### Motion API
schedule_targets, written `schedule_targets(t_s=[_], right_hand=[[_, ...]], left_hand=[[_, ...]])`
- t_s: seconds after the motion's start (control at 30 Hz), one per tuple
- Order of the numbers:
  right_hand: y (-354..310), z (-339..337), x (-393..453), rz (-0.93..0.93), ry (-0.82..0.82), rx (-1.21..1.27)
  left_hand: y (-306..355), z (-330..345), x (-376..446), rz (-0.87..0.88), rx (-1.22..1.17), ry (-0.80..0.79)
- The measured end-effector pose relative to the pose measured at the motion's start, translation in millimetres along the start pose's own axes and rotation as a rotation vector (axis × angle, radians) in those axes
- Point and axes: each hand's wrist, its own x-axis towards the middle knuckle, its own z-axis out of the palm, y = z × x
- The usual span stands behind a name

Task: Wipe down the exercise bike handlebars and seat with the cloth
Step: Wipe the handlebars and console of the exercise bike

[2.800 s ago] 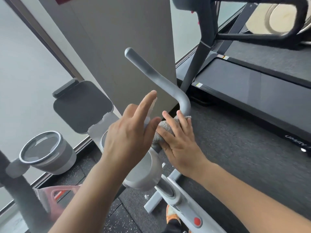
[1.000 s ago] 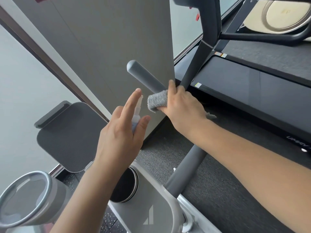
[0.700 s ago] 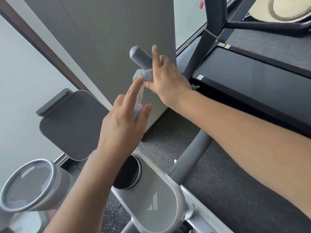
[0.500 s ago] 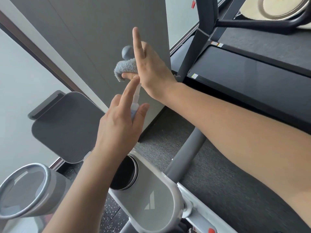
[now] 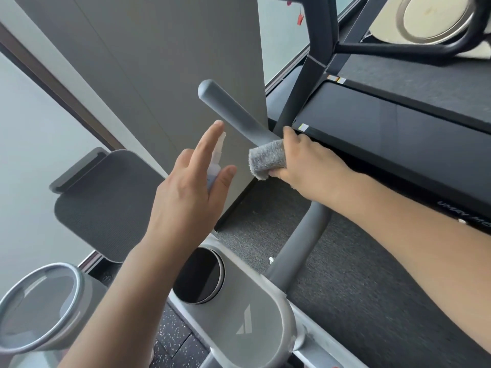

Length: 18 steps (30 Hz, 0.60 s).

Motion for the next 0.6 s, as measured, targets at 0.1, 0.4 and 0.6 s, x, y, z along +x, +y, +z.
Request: schedule_targets(t_s=[0.1,0.4,0.6], right_hand=[[-13,0,7,-0.026,0.08,0.013],[-75,-17,78,-0.344,0.294,0.258],[-66,-22,79,-0.375,0.21,0.261]], left_hand=[[-3,-3,-3,-0.006,0.013,-0.001],[-7,-15,-10,-0.015,0.014,0.014],[0,-14,-10,-0.01,-0.002,0.001]])
